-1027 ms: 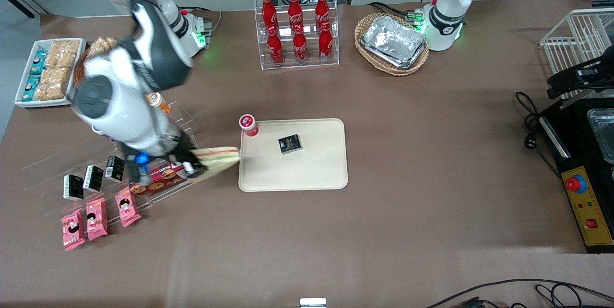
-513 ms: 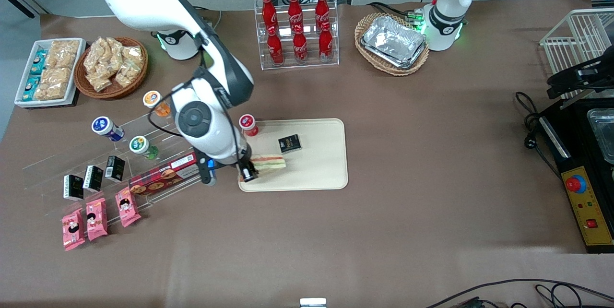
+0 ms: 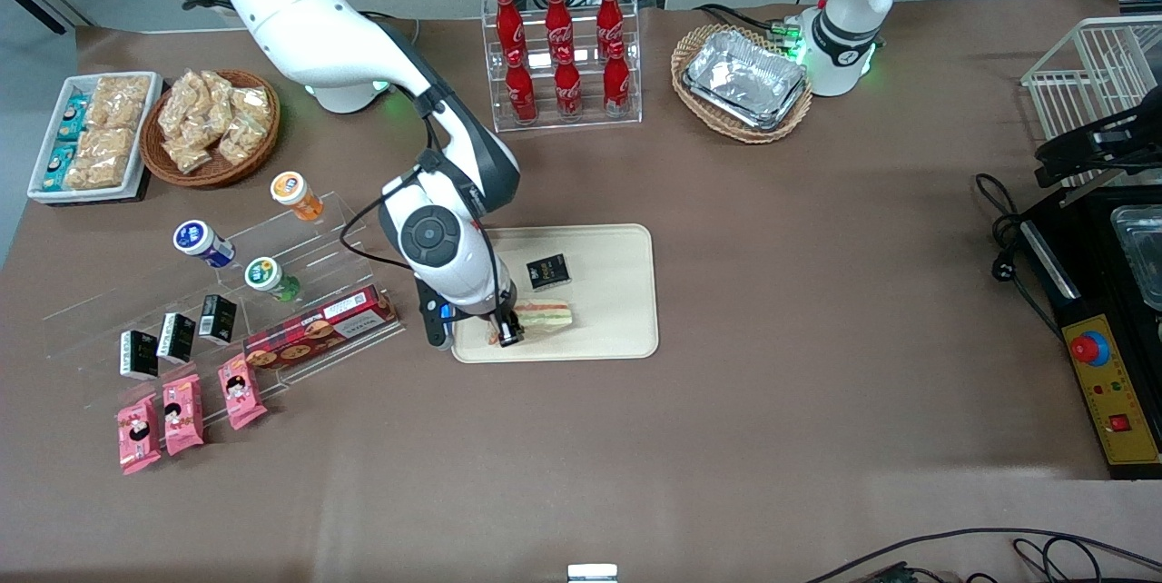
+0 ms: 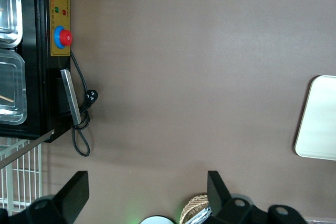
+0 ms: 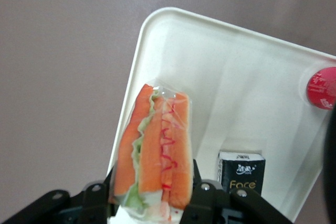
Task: Place sandwich on tray
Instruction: 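Lower the sandwich onto the tray beside the black box and release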
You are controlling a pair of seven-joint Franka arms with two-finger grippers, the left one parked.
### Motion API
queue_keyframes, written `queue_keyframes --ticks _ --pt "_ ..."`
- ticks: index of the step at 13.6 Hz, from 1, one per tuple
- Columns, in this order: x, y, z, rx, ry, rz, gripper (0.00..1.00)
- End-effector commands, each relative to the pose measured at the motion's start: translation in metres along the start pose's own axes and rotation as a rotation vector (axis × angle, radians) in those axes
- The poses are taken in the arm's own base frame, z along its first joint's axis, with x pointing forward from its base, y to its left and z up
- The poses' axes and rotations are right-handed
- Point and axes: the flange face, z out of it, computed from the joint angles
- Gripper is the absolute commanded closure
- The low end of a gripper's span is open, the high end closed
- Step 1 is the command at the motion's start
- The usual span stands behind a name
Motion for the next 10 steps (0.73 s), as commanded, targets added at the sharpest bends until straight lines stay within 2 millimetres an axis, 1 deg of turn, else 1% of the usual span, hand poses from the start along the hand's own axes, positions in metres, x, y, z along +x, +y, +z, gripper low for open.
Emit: queue_keyframes --ticks 1,3,7,9,10 --pt "-0.001 -0.007 0.022 0.01 0.019 0.003 0.48" --pt "0.001 -0.006 0.03 0.007 0.021 0.004 0.48" --pt "0.002 -0.007 0.037 0.015 0.021 0.006 0.47" --pt "0.003 -0.007 0.044 0.016 0.022 0.004 0.39" --pt "0.003 -0.007 0.043 0.019 0.035 -0.009 0.35"
